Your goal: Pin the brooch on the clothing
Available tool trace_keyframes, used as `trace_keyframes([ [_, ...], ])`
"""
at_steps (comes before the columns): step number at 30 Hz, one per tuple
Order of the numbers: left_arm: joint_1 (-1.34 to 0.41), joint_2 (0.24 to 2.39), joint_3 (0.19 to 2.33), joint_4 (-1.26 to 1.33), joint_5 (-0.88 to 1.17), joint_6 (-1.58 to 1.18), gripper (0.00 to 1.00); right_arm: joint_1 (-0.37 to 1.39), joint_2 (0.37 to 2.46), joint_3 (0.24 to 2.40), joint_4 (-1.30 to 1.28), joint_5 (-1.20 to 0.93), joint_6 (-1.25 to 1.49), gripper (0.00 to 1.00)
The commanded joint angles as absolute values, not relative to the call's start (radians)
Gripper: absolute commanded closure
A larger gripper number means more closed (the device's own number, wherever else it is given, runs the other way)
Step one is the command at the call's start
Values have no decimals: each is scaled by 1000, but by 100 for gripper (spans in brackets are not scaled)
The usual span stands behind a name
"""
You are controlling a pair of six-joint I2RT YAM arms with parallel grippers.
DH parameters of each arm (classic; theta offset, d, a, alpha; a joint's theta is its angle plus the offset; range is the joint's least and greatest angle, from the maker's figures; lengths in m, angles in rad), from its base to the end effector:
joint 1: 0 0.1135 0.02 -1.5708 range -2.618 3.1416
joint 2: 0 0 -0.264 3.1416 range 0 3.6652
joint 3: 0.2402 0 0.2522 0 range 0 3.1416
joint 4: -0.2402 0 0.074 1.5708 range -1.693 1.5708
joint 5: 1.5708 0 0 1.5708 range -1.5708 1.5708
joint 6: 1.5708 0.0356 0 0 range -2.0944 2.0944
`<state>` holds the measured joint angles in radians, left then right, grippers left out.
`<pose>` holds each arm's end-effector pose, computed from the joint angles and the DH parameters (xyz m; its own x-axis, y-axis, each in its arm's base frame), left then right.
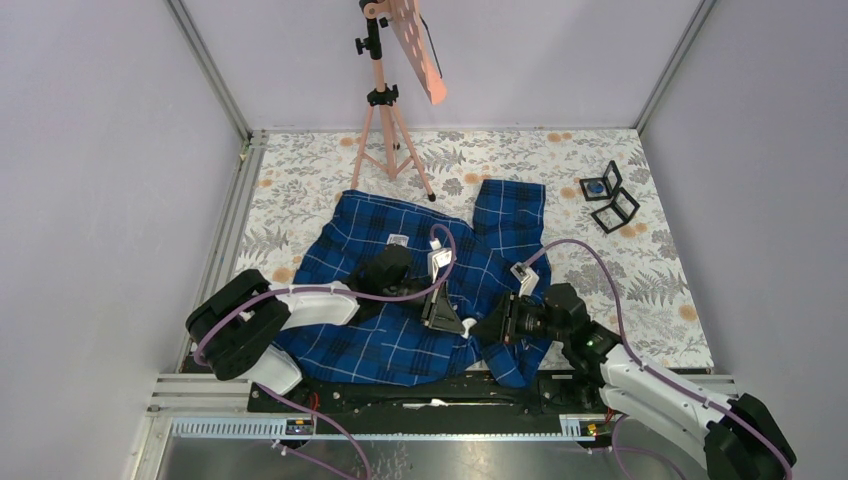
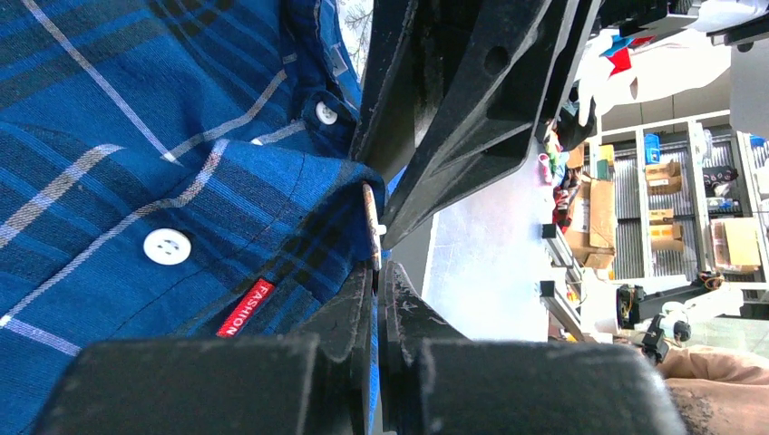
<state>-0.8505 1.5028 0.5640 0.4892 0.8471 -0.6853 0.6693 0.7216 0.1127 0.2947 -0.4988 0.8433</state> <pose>0.1667 -0.2303 0.1723 -0.8187 0.2975 -0.4912 0.5486 0.1522 -0.8222 0.1127 0.1109 0.1645 -0.8346 0.1760 -0.5220 -0.4186 0.4135 0.8086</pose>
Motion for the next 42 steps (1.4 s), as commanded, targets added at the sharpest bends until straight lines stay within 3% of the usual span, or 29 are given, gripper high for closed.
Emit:
trace_keyframes([
  [1, -867, 1462, 565, 565, 919, -689, 100, 663, 683, 91, 229, -335, 826, 69],
  [10, -851, 1464, 567, 521, 866, -680, 100, 664, 636, 100, 224, -375, 810, 66],
  [17, -881, 1401, 634, 223, 749, -474, 98, 663, 514, 244, -93, -262, 723, 43],
  [20, -933, 1361, 697, 44, 651, -349, 83, 662, 477, 365, -295, -123, 672, 33],
  [22, -950, 1338, 711, 19, 639, -333, 67, 660, 491, 460, -426, -24, 637, 27],
  [29, -936, 1151, 769, -113, 455, -306, 19, 637, 704, 849, -766, 310, 472, 17],
  [36, -687, 1038, 875, -308, 411, -313, 11, 403, 953, 1023, -745, 326, 366, 19],
  [42, -400, 1058, 931, -456, 485, -278, 9, 322, 1233, 1157, -654, 507, 223, 25],
])
